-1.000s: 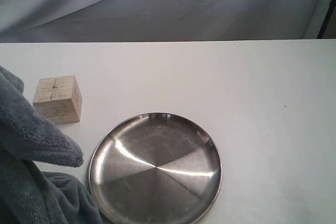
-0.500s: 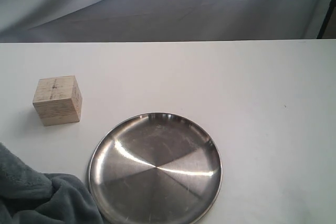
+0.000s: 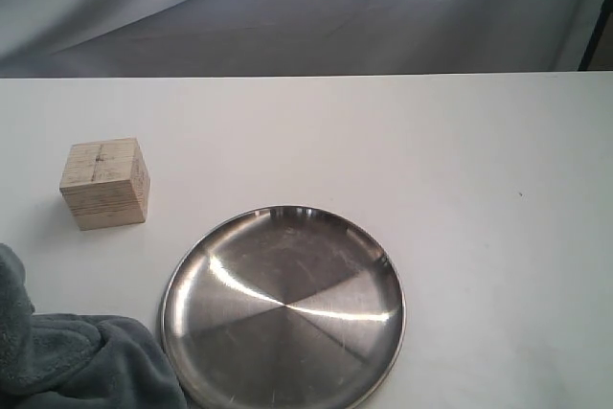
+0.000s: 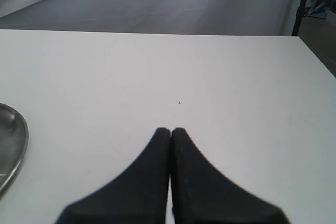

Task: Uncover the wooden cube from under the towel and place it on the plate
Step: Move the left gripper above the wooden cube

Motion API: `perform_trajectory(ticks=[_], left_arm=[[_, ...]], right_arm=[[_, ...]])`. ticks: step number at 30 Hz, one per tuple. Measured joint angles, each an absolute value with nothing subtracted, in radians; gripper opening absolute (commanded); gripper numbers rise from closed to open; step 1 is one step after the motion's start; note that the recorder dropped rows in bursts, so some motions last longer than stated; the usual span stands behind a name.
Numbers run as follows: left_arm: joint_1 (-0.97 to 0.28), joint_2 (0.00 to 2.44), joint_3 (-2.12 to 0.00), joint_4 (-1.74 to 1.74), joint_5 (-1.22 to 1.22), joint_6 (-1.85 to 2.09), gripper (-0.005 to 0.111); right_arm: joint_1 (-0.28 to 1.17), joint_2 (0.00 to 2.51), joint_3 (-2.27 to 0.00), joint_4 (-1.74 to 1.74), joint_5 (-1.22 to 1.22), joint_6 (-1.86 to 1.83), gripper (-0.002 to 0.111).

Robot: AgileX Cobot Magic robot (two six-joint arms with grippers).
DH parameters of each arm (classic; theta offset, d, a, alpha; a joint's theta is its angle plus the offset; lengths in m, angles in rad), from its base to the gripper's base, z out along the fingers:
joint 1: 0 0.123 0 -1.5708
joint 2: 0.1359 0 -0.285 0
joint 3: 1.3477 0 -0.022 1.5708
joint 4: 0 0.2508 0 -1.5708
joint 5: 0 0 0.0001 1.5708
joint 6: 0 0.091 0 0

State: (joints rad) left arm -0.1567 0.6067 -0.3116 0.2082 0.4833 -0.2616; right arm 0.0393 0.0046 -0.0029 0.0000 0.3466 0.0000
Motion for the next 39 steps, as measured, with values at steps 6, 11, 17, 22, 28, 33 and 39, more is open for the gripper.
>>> perform_trajectory(ticks=[6,11,17,22,28,33,39], left_arm=[[-0.157,0.733,-0.3,0.208,0.394,-0.26,0.0],[-0.157,0.929,-0.3,0.208,0.369,-0.26,0.0],[-0.157,1.119,-0.3,0.206,0.303,-0.254,0.0],[-0.157,1.185,-0.346,0.204,0.31,-0.252,0.014],[-0.157,1.185,-0.359,0.202,0.316,-0.23,0.104],[-0.157,1.185,-0.359,0.202,0.316,-0.23,0.104],[-0.157,1.17,-0.405,0.179,0.387,-0.23,0.104]], right_arm=[[0.039,0.005,-0.003,0.0,0.347,0.0,0.0],[0.039,0.005,-0.003,0.0,0.347,0.0,0.0],[0.039,0.005,-0.003,0.0,0.347,0.0,0.0],[0.039,0.005,-0.003,0.0,0.347,0.0,0.0],[0.039,0.005,-0.003,0.0,0.347,0.0,0.0],[0.039,0.005,-0.003,0.0,0.347,0.0,0.0],[0.039,0.005,-0.003,0.0,0.347,0.0,0.0]])
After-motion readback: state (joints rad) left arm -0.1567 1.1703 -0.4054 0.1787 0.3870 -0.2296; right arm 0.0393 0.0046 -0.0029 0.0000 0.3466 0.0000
